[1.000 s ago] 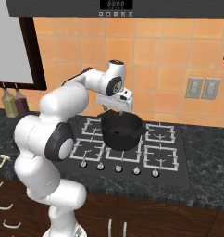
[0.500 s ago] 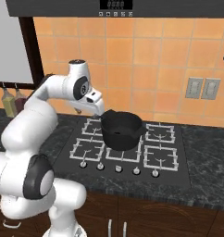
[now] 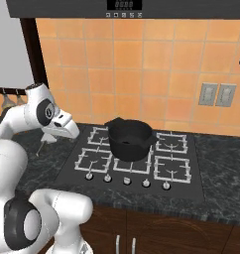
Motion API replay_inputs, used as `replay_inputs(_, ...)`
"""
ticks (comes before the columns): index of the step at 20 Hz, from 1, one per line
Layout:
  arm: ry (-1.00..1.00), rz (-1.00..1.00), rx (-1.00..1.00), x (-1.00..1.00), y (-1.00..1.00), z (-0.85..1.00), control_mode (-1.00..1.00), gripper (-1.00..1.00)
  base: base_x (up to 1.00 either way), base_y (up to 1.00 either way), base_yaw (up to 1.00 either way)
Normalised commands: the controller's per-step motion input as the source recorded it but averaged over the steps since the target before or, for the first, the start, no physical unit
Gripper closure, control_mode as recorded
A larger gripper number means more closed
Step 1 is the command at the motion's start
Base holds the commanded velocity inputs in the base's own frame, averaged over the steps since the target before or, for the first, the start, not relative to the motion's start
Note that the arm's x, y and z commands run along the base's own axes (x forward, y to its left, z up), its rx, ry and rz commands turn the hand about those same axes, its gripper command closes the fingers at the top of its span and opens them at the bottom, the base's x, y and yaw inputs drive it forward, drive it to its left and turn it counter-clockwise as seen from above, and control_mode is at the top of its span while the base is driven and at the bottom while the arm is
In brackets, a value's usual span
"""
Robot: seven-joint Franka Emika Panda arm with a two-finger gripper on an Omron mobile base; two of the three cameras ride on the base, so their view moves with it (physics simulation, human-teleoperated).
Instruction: Put the mushroom and eggplant in the pot. Retrieve the spatula and lightly stir the vegetables in the pot.
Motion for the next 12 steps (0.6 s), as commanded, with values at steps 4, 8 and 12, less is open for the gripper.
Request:
replay_inputs(4, 0.00, 0.00, 0.00, -0.01, 0.00, 0.00, -1.00, -1.00, 0.00, 0.00, 0.00)
replay_inputs(8, 0.15, 0.25, 0.00, -0.09, 0.36, -0.19, -1.00, -1.00, 0.00, 0.00, 0.00)
replay_inputs(12, 0.24, 0.47, 0.00, 0.00, 0.99, -0.27, -1.00, -1.00, 0.00, 0.00, 0.00)
